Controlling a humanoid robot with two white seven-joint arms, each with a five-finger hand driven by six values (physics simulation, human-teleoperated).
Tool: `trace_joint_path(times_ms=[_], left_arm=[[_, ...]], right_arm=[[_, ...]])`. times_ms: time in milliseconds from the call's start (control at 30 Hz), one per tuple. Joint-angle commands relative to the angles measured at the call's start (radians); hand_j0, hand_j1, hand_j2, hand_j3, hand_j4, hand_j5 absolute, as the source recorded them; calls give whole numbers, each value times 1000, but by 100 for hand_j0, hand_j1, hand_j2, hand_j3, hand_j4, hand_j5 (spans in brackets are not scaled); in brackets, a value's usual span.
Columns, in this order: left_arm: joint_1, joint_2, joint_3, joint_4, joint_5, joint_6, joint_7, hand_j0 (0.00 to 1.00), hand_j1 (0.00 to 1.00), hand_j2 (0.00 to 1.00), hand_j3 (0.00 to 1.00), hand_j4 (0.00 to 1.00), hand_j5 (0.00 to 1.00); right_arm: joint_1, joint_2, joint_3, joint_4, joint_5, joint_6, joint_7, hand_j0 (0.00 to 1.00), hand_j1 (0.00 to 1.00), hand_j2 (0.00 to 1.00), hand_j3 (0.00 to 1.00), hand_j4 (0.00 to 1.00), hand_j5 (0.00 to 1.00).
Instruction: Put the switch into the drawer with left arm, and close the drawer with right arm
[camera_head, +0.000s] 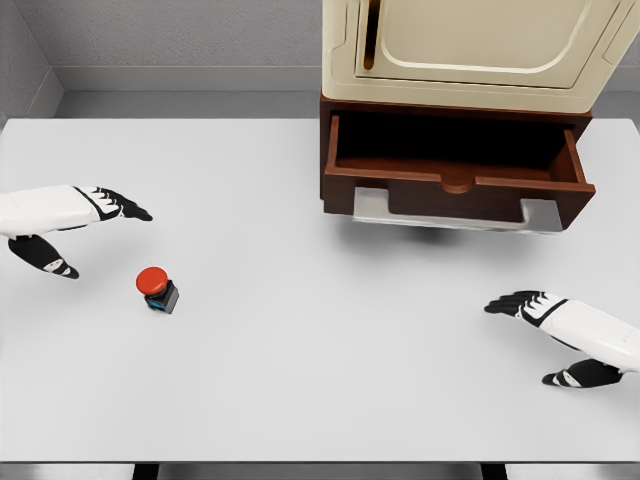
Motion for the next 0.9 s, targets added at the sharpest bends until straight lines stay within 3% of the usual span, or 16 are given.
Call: trace_joint_path(times_ms=[0,100,167,300,367,433,533,600,733,767,867], left_arm=[[0,1,1,-1,6,2,0,100,100,100,100,100,100],[0,1,0,-1,6,2,0,100,100,100,100,100,100],[2,-4,-17,-10,6,2,0,100,100,100,100,100,100],[-41,-62,-166,-45,6,2,5,100,100,100,100,100,100],[-45,-79,-191,-47,-3,2,3,100,100,100,100,100,100],[-45,-79,-191,-41,-17,2,3,100,100,100,100,100,100],[-46,-76,-189,-34,-28,2,3,100,100,100,100,100,100],[-48,-76,-189,-34,-28,2,3,95,95,95,95,95,95],[-48,-74,-189,-36,-28,2,3,78,78,78,78,78,78],[-48,-74,-189,-39,-28,2,2,73,73,73,73,73,73],[-48,-74,-189,-41,-28,2,2,71,71,71,71,71,71]], right_arm=[[0,-1,-2,-2,-8,3,0,100,100,100,100,100,100],[-6,-16,-16,0,-11,3,0,100,100,100,100,100,100],[-5,-26,-97,0,-17,3,0,100,100,100,100,100,100],[8,-43,-106,0,-23,3,0,100,100,100,100,100,100],[12,-46,-115,1,-23,3,0,100,100,100,100,100,100],[41,-61,-155,0,-33,3,0,51,51,51,51,51,51],[103,-78,-221,1,-118,3,0,34,34,34,34,34,34],[140,-78,-246,1,-151,3,0,34,34,34,34,34,34],[140,-79,-243,0,-183,3,0,38,38,38,38,38,38],[140,-82,-238,0,-238,3,0,38,38,38,38,38,38],[146,-108,-234,0,-244,3,0,44,44,44,44,44,44]])
